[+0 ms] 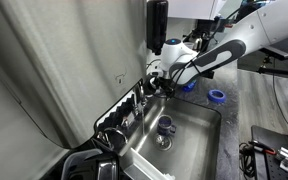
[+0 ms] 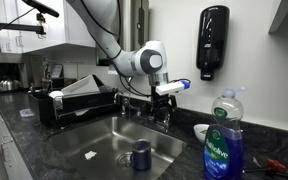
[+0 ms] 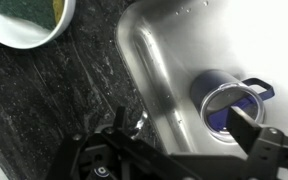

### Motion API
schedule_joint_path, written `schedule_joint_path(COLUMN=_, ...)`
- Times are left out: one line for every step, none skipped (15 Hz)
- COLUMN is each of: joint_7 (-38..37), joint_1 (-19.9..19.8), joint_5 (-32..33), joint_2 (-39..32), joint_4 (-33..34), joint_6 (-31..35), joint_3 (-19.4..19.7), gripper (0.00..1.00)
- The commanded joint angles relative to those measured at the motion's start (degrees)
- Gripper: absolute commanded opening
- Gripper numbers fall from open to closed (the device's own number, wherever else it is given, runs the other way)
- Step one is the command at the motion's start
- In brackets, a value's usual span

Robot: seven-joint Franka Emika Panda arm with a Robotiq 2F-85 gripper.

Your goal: Move the faucet handle on the right forwards

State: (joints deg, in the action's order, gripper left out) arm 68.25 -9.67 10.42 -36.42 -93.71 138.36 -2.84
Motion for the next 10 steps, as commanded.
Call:
schedule_joint_path(joint_7=1.55, joint_1=0.09, joint_5=-0.70, joint_2=2.77, joint_4=-3.66, joint_6=-1.56, joint_3=-0.61, gripper=1.00)
schedule_joint_path(joint_7=1.57, joint_1=0.14, joint_5=-0.67, joint_2=2.84, joint_4=-3.78, joint_6=-1.52, joint_3=-0.63, gripper=1.00)
schedule_joint_path(joint_7=1.65, joint_1=0.14, joint_5=-0.68, joint_2=2.89, joint_4=-3.88, joint_6=-1.51, joint_3=-0.67, gripper=1.00)
schedule_joint_path(joint_7=1.67, joint_1=0.15, joint_5=-0.66, joint_2=2.93, joint_4=-3.93, joint_6=-1.50, joint_3=-0.69, gripper=1.00)
schedule_joint_path(joint_7=1.71, joint_1=0.16, joint_5=-0.67, joint_2=3.00, joint_4=-4.02, joint_6=-1.49, joint_3=-0.72, gripper=1.00)
schedule_joint_path(joint_7=1.76, joint_1=0.17, joint_5=-0.65, joint_2=3.08, joint_4=-4.13, joint_6=-1.46, joint_3=-0.76, gripper=1.00)
schedule_joint_path(joint_7=1.83, joint_1=0.18, joint_5=-0.64, joint_2=3.22, joint_4=-4.32, joint_6=-1.40, joint_3=-0.82, gripper=1.00)
schedule_joint_path(joint_7=1.87, joint_1=0.22, joint_5=-0.62, joint_2=3.41, joint_4=-4.54, joint_6=-1.41, joint_3=-0.87, gripper=1.00)
schedule_joint_path(joint_7=1.87, joint_1=0.26, joint_5=-0.62, joint_2=3.63, joint_4=-4.84, joint_6=-1.33, joint_3=-0.94, gripper=1.00)
schedule_joint_path(joint_7=1.98, joint_1=0.26, joint_5=-0.65, joint_2=3.83, joint_4=-5.10, joint_6=-1.32, joint_3=-1.04, gripper=1.00)
